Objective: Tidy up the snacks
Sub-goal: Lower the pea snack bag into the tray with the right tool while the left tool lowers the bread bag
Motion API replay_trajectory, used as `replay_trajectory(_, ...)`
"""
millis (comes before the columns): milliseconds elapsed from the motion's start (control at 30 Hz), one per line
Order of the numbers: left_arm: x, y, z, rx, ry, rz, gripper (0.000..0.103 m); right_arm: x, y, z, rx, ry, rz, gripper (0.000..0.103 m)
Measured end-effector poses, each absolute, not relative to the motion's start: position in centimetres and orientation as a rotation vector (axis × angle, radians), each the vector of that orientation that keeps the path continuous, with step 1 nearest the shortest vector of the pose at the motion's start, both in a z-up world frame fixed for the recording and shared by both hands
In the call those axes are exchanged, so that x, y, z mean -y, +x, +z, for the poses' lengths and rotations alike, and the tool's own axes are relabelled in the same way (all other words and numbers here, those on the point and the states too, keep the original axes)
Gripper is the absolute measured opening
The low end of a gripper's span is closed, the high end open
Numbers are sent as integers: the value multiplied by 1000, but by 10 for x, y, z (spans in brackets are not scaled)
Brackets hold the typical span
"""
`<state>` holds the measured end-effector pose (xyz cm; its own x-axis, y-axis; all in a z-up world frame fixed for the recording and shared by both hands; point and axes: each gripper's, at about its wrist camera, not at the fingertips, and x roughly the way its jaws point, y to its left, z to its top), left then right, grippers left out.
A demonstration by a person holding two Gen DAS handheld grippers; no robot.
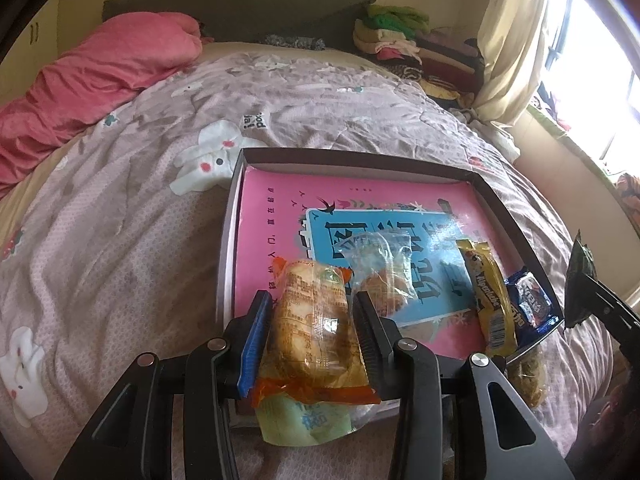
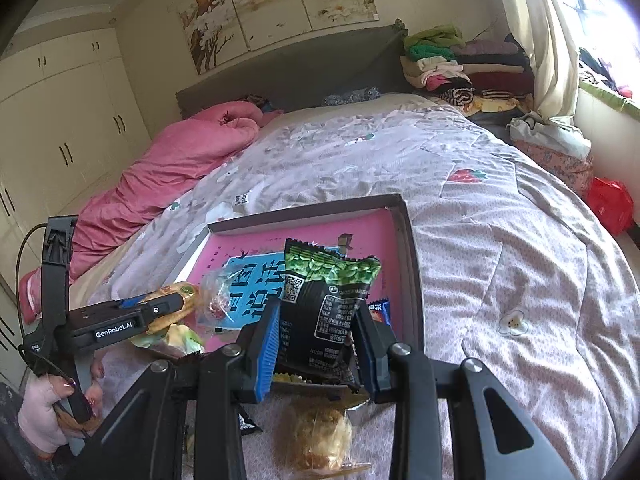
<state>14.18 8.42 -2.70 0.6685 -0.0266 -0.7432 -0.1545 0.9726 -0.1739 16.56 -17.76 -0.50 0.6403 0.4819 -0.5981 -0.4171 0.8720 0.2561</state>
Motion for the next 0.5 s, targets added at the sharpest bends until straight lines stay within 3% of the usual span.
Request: replay_trajectory(500, -84, 141, -37, -865, -233, 50, 43, 152, 190, -16, -755, 74, 466, 35)
